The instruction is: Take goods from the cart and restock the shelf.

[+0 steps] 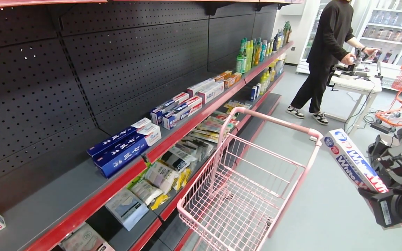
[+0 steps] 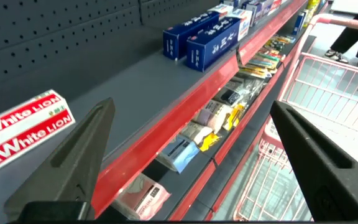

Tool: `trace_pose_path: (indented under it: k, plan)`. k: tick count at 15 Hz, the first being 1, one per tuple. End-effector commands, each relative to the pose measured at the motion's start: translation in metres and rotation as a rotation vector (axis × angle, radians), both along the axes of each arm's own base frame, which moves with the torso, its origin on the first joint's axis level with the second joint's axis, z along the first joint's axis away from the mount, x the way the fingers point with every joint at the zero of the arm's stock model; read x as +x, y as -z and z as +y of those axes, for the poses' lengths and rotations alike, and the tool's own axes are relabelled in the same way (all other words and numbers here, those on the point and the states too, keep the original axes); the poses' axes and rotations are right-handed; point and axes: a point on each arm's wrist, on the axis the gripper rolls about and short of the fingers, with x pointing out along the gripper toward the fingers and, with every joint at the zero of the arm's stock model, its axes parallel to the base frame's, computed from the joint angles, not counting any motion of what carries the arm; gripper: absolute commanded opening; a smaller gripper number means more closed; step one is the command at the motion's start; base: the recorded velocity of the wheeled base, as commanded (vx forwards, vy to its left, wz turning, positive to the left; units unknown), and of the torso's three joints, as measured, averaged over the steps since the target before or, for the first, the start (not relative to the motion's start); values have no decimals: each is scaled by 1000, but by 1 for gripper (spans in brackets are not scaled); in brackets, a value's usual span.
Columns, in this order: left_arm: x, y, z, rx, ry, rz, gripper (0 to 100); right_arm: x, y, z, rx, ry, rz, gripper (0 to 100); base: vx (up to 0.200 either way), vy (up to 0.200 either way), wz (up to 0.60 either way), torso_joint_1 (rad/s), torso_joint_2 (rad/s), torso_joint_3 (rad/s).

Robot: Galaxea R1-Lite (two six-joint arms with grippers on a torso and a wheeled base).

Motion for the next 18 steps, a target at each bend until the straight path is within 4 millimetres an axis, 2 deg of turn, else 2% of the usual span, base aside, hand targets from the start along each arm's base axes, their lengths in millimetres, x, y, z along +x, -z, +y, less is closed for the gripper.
trace_pose_path:
  k: [1,12,18]
  plan:
    - [0,0,0,0,-1,1,100,1,1,0,-1,-1,7,0,0,0,0,163,-354,-188]
    - [0,0,0,1,1,1,100,2,3,1,-10,-11,18,0,0,0,0,108,-214,-111]
    - [0,0,0,0,-1,1,100,5,6,1,-30,-15,37,0,0,0,0,26,-61,-28]
